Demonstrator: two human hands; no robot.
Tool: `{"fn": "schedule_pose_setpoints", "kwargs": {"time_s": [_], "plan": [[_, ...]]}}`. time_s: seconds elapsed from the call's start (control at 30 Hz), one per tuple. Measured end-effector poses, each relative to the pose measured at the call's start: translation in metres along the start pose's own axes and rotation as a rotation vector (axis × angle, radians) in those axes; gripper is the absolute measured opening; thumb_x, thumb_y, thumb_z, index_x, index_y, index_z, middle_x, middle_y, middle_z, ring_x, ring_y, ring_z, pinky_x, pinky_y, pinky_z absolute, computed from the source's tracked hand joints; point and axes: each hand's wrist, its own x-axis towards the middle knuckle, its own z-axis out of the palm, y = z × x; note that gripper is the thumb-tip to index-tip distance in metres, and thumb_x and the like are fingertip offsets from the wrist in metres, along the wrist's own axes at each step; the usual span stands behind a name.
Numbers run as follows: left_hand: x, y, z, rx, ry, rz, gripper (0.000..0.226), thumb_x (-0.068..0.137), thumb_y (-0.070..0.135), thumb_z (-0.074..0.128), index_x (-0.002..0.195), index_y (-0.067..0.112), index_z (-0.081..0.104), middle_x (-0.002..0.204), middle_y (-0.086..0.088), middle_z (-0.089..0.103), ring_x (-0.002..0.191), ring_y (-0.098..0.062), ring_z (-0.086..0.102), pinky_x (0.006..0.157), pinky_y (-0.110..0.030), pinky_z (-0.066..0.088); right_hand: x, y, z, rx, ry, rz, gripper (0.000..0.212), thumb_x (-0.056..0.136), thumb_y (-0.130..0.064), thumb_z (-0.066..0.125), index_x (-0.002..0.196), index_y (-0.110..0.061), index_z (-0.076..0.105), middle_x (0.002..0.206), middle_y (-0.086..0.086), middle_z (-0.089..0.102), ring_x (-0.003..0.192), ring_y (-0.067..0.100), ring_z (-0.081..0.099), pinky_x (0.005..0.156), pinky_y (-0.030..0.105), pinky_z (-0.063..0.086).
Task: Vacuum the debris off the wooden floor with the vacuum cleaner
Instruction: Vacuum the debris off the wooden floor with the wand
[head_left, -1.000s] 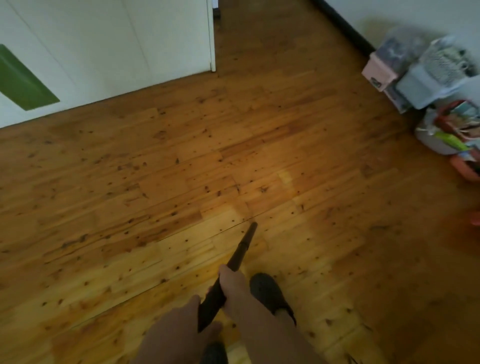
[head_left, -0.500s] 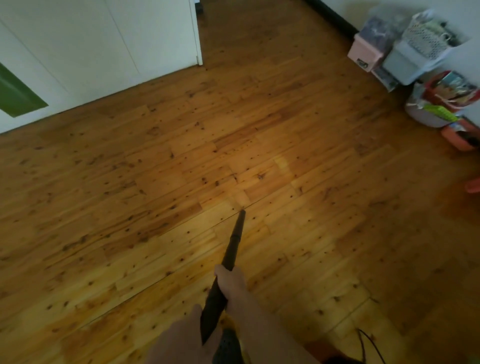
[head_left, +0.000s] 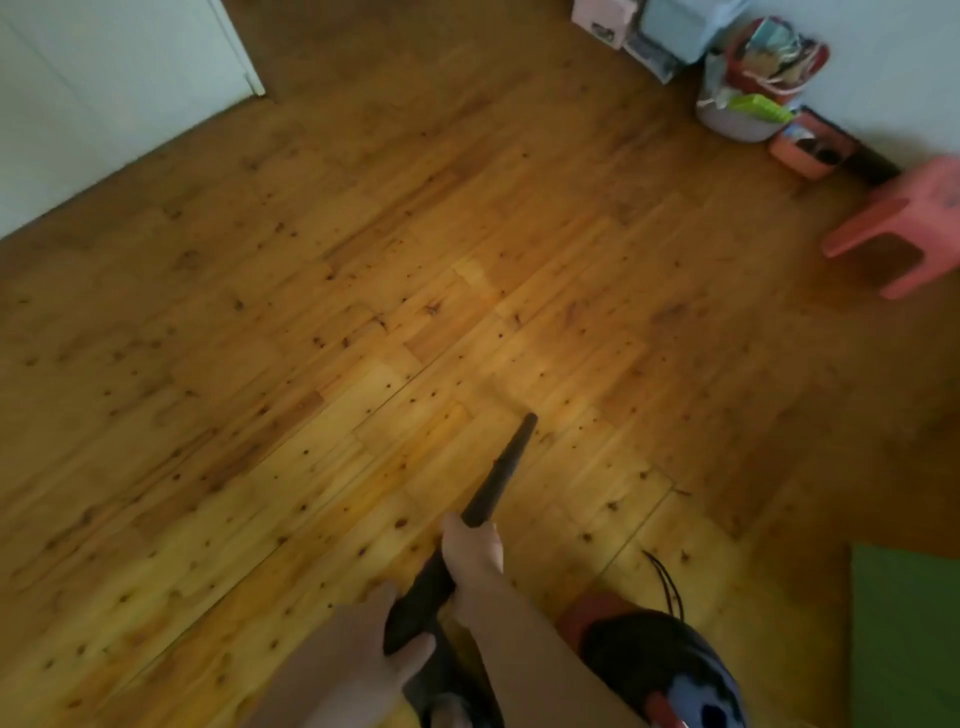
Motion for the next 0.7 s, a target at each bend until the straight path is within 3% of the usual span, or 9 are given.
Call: {"fn": "schedule_pose_setpoints", "kwargs": {"time_s": [0.07,0.23,0.4,0.57,0.7], "plan": [[-0.001,0.006,0.001,-0.035,-0.052,0.013,0.034,0.100,0.050,0.044,0.121,0.023,0.044,0.092,0.004,0.050,0.068,-0.009,0.050,0.058,-0.017,0.037,-0.005,0.002,-0.013,-0.011,0.041,0.018,0.066,0.096,-0.031,0.050,0.153,-0.017,0.019,0.102,0.007,0.058,0.075,0.021,0.059,0.061,0.032,0.052],[0.001,0.008,0.010,-0.090,-0.158,0.037,0.030,0.098,0.053,0.047,0.115,0.028,0.047,0.088,0.005,0.050,0.058,-0.006,0.045,0.058,-0.017,0.036,-0.012,0.015,-0.033,-0.038,0.109,0.049,0.070,0.097,-0.033,0.049,0.154,-0.014,0.015,0.096,0.002,0.054,0.074,0.016,0.056,0.057,0.028,0.049],[0.013,0.000,0.041,-0.120,-0.218,0.102,0.040,0.090,0.063,0.047,0.108,0.027,0.051,0.089,0.006,0.048,0.068,-0.003,0.049,0.068,-0.015,0.037,-0.002,0.056,-0.054,-0.016,0.251,0.093,0.075,0.097,-0.029,0.046,0.155,-0.012,0.001,0.096,0.004,0.048,0.091,0.024,0.060,0.086,0.039,0.057],[0.021,-0.014,0.082,-0.170,-0.267,0.163,0.070,0.074,0.083,0.046,0.111,0.025,0.054,0.085,0.009,0.049,0.061,0.003,0.050,0.062,-0.012,0.037,0.010,0.099,-0.066,-0.002,0.356,0.116,0.073,0.096,-0.032,0.048,0.154,-0.014,0.009,0.083,0.003,0.047,0.084,0.023,0.060,0.081,0.038,0.058],[0.022,-0.034,0.105,-0.155,-0.285,0.238,0.044,0.087,0.070,0.049,0.097,0.027,0.050,0.078,0.007,0.042,0.054,0.001,0.044,0.059,-0.016,0.035,0.008,0.128,-0.064,0.056,0.390,0.119,0.072,0.096,-0.035,0.049,0.153,-0.011,0.012,0.108,0.008,0.053,0.097,0.026,0.056,0.086,0.040,0.054]]}}
